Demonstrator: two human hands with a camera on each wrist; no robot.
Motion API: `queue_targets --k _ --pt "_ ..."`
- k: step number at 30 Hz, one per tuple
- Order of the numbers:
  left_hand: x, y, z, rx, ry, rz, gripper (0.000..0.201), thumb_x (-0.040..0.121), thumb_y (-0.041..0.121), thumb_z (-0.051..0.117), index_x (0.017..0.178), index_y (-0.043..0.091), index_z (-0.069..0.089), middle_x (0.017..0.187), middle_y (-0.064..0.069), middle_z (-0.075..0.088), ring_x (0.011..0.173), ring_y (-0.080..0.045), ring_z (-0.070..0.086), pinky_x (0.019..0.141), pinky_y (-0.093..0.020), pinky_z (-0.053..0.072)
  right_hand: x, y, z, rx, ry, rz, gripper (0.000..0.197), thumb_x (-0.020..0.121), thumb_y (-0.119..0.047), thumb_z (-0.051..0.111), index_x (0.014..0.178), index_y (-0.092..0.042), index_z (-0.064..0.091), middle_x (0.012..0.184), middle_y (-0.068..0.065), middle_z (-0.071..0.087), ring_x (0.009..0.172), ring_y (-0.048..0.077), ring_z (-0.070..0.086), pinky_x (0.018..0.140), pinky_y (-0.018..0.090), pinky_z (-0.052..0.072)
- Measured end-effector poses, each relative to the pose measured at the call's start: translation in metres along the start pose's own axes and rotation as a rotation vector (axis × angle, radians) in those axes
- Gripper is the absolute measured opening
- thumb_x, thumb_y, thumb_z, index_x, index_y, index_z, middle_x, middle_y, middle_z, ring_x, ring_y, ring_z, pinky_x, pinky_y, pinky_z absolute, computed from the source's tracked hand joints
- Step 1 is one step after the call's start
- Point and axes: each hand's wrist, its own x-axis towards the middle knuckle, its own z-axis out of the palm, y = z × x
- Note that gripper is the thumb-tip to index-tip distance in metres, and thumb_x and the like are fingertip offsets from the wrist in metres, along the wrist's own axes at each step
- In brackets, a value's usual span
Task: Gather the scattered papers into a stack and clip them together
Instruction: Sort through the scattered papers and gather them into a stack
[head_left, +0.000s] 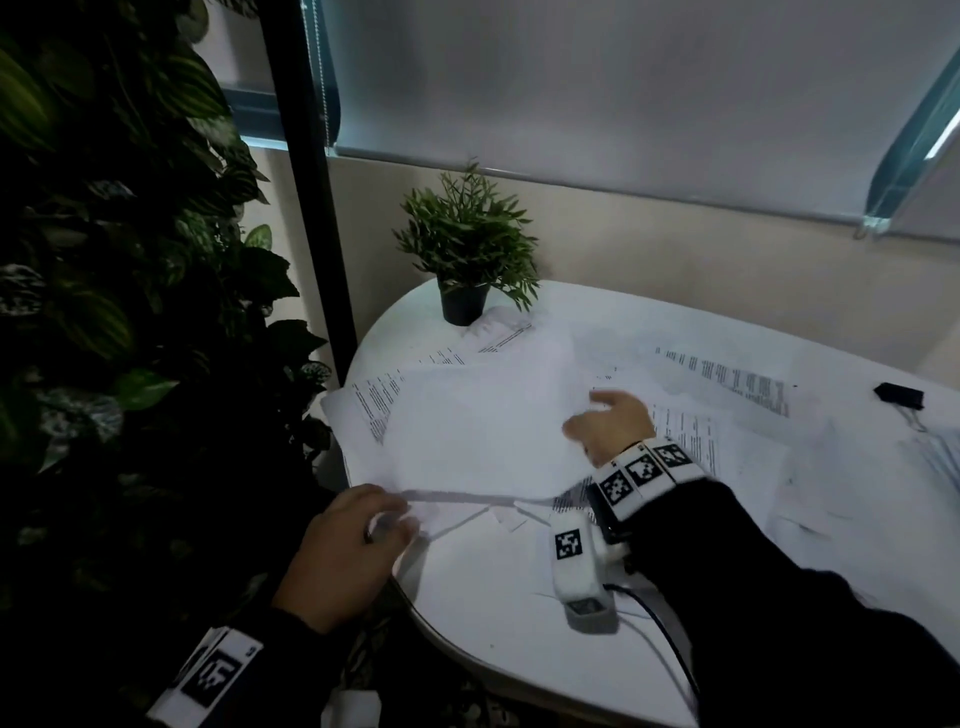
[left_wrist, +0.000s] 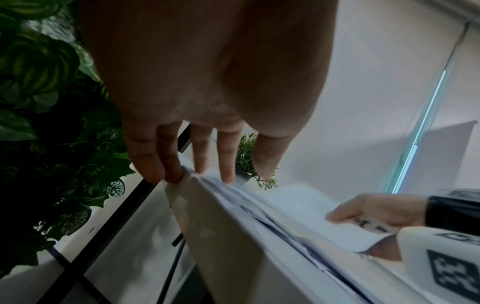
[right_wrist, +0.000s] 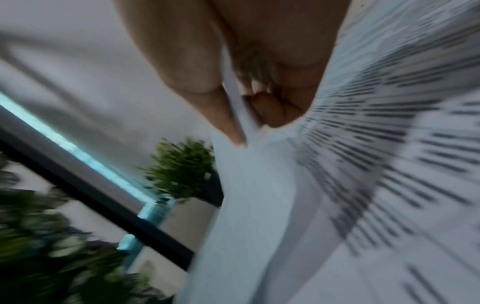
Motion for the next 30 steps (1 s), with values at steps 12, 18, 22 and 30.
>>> queue_targets --k 12,18,22,30 --pt "-0.008 0.034 -0.036 -1.074 -0.274 -0.263 0.056 0.101 0.038 0.021 0.145 0.005 0.033 0.142 -0.025 0.044 0.128 -0.042 0.046 0.101 -0.053 0.036 -0.134 0.012 0.026 -0.442 -0.517 -1.228 0.018 0.075 -0.025 0.068 0.091 -0.029 0.075 0.097 -0.007 0.065 0.099 0.016 0.058 0.089 0.045 0.041" --pt "0.001 0.002 -0.032 -0.464 0.195 -0.383 0.033 0.072 0.002 0.063 0.104 0.008 0.062 0.107 -0.019 0.066 0.095 -0.037 0.062 0.094 -0.051 0.047 -0.084 0.028 -0.020 -0.408 -0.231 -0.316 0.092 0.065 -0.086 0.041 0.140 -0.033 0.036 0.147 -0.002 0.034 0.133 0.017 0.035 0.107 0.043 0.036" --pt "0.003 0.003 -0.025 -0.420 0.189 -0.351 0.035 0.079 -0.001 0.062 0.112 0.011 0.059 0.109 -0.016 0.064 0.095 -0.035 0.061 0.095 -0.050 0.046 -0.039 0.049 -0.067 -0.744 0.123 0.259 0.108 0.067 -0.084 0.045 0.143 -0.011 0.025 0.141 0.018 0.037 0.129 0.036 0.037 0.102 0.046 0.038" --pt "0.005 0.002 -0.019 -0.479 0.110 -0.279 0.034 0.087 -0.004 0.056 0.107 0.023 0.057 0.092 -0.006 0.065 0.079 -0.023 0.060 0.082 -0.042 0.048 -0.019 0.058 -0.075 -0.485 0.151 0.358 0.084 0.078 -0.022 0.074 0.140 -0.008 0.020 0.125 0.018 0.050 0.109 0.031 0.055 0.076 0.032 0.045"
